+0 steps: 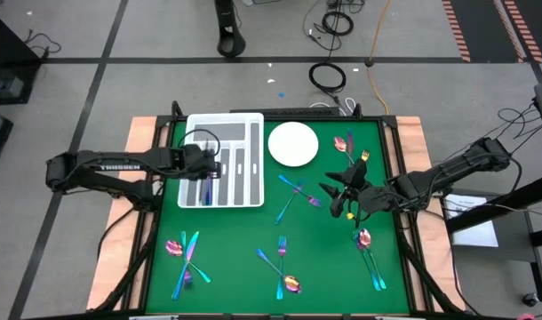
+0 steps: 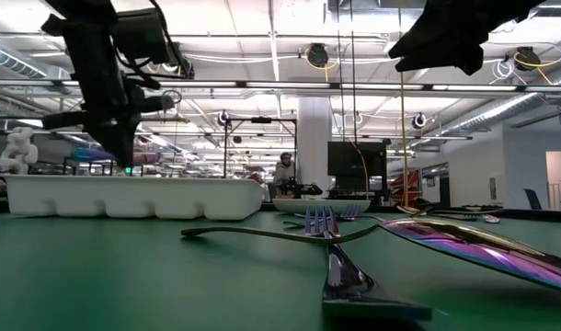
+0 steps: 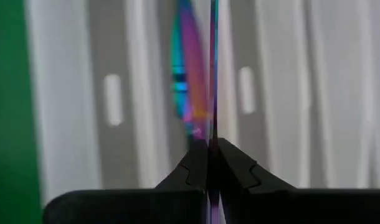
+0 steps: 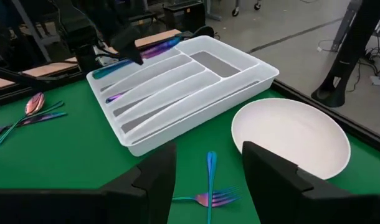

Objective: Sort silverware
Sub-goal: Put the blue knife into the silverware tray

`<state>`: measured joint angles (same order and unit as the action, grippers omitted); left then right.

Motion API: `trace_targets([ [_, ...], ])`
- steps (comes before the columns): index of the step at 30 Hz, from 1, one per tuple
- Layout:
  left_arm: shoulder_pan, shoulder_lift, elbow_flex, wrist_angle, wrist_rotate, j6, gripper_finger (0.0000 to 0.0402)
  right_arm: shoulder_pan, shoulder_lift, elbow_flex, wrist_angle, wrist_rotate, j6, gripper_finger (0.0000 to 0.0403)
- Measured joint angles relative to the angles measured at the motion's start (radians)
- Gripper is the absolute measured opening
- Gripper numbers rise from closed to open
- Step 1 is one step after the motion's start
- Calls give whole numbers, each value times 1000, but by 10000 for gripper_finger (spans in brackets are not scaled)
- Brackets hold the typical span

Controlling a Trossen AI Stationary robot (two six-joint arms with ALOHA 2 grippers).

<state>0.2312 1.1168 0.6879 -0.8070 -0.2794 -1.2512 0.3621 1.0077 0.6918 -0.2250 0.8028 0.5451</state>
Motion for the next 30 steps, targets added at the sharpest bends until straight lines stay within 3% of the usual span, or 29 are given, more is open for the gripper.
trace_targets([
  [4, -19, 7, -21, 93, 2, -21, 15, 0, 0, 0, 56, 1, -47, 171],
  [9, -38, 40, -42, 61, 4, -78, 15, 0, 0, 0, 148, -1, -120, 171],
  [19, -19, 46, -41, 84, -16, -77, 15, 0, 0, 0, 143, -24, -124, 171],
  [30, 12, 136, -41, 122, 0, -15, 15, 0, 0, 0, 146, -56, -120, 171],
])
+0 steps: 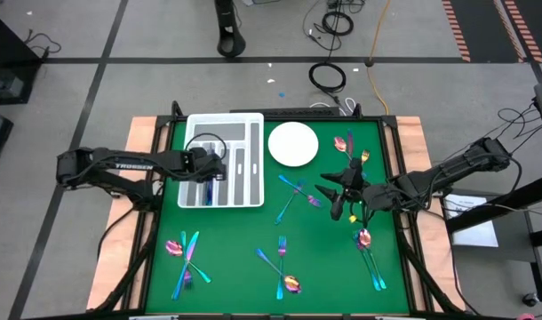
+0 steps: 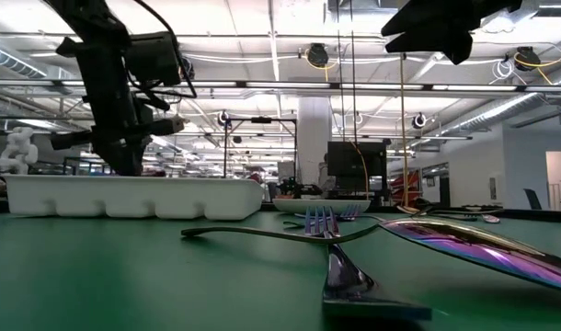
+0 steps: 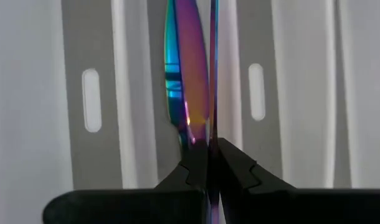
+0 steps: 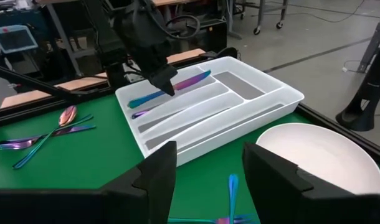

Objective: Sort silverware
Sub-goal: Put the blue knife into the silverware tray

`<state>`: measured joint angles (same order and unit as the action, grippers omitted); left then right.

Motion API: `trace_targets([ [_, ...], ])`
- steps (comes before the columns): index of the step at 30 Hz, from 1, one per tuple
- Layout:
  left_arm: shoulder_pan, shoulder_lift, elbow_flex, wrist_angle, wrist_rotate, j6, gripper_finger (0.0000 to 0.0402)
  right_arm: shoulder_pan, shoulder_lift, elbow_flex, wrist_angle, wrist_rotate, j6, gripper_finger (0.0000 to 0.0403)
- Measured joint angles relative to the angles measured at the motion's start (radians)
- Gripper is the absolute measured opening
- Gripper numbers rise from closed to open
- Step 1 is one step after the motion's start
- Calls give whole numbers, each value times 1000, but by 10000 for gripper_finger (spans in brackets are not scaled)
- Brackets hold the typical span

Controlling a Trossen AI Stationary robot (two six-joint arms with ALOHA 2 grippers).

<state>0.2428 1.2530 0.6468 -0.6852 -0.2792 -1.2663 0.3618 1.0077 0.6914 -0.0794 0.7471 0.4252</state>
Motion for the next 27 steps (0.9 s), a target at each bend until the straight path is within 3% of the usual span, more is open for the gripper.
trace_targets([
  [5, 0, 8, 0, 5, 7, -3, 26, 0, 0, 0, 0, 0, 0, 171],
  [15, 41, 8, 0, -4, 35, 4, 95, 0, 0, 0, 0, -2, 4, 171],
  [27, 41, -29, 138, -2, 130, 308, 141, 0, 0, 0, -1, -21, 1, 171],
])
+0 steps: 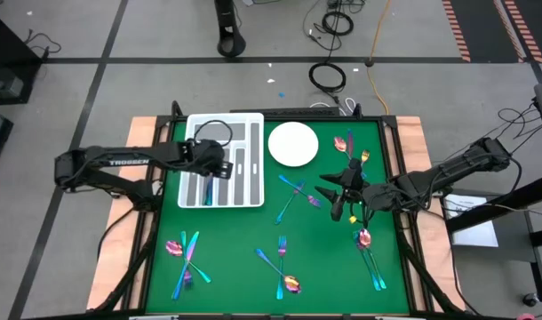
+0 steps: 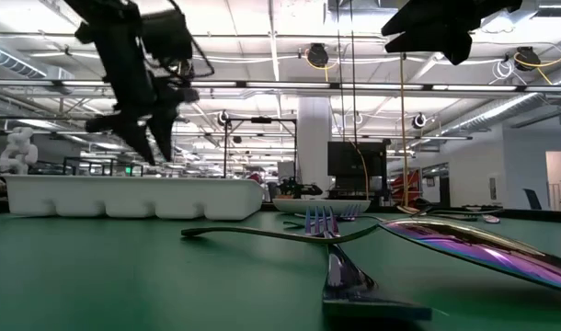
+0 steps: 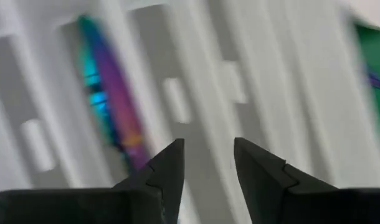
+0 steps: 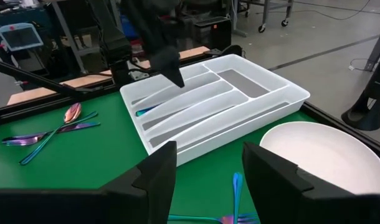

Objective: Sort silverware
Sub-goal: Put the blue knife into the silverware tray

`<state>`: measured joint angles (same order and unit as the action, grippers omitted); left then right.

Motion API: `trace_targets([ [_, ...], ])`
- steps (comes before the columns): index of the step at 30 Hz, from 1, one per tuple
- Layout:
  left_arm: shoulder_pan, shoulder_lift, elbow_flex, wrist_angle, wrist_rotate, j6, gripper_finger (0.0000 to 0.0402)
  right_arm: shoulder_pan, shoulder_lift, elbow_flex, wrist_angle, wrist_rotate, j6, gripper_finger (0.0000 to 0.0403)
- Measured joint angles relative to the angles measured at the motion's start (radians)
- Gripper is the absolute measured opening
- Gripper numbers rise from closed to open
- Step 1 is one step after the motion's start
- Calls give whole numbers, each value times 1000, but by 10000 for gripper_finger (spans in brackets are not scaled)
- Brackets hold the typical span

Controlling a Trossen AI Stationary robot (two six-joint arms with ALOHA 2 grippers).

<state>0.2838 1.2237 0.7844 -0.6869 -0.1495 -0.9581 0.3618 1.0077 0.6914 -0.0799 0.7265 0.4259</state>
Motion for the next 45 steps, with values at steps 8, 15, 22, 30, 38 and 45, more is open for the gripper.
trace_targets([
  [8, -163, -21, 103, -1, 44, 137, 141, 0, 0, 0, -6, -28, 6, 171],
  [15, -324, -21, 115, 42, 44, 216, 141, 0, 0, 0, -6, -124, 1, 171],
  [22, -498, -21, 115, 58, 43, 216, 141, 0, 0, 0, -9, -215, 0, 171],
  [30, -690, -4, 115, 84, -30, 107, 141, 0, 1, 0, -22, -236, 16, 171],
  [38, -872, 53, 115, 99, -98, -54, 141, 0, 1, 0, -24, -236, 90, 171],
  [45, -971, 95, 114, 97, -15, -402, 141, 44, 1, 0, -35, -235, 182, 171],
])
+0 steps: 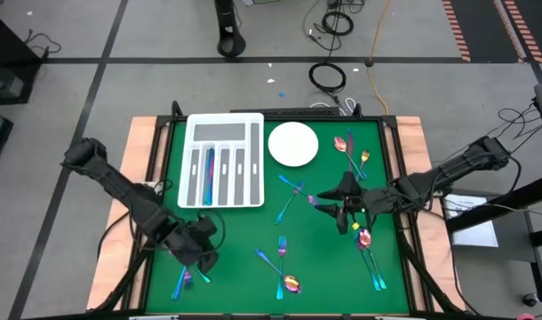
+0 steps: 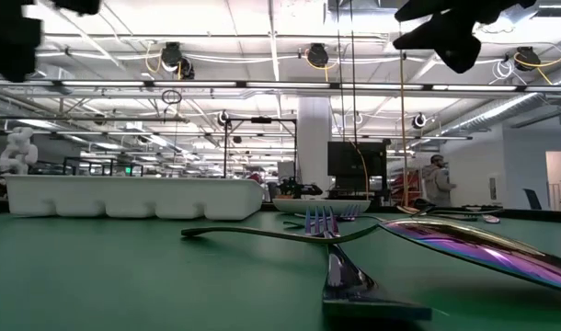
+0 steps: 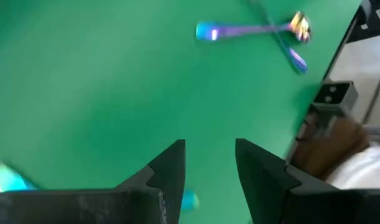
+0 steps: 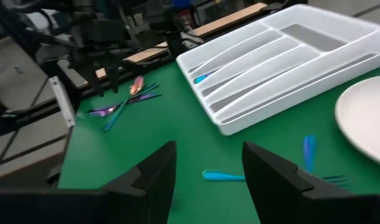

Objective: Sort silverware
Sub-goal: Put the blue knife into the silverware tray

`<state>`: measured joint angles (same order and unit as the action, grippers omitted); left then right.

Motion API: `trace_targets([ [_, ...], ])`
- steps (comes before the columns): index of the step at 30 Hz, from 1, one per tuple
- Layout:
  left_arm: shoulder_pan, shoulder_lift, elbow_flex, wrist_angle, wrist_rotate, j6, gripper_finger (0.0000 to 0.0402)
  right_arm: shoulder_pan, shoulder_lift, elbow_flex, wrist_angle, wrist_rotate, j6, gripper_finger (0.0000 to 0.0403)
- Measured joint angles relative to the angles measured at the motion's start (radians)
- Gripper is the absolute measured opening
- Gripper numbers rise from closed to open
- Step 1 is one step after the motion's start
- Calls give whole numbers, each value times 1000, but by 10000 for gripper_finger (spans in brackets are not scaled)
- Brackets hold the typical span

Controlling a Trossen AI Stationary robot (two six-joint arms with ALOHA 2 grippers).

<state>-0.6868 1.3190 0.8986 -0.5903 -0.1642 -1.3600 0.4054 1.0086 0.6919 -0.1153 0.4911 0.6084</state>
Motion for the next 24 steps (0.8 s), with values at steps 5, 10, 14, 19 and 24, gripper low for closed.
trace_targets([
  [5, -74, 2, 0, 4, 48, -139, 141, 56, 2, 0, 39, 0, 19, 171],
  [10, -172, 2, 0, 7, -9, -295, 141, 101, 3, 0, 99, 1, -14, 171],
  [14, -238, 6, 0, 2, -32, -426, 141, 113, 3, 1, 105, 2, -29, 171],
  [19, -277, 49, 0, -77, 52, -553, 141, 110, 3, 1, 105, 6, -54, 171],
  [24, -278, 111, 0, -137, 222, -625, 141, 96, 3, 1, 119, 7, -70, 171],
])
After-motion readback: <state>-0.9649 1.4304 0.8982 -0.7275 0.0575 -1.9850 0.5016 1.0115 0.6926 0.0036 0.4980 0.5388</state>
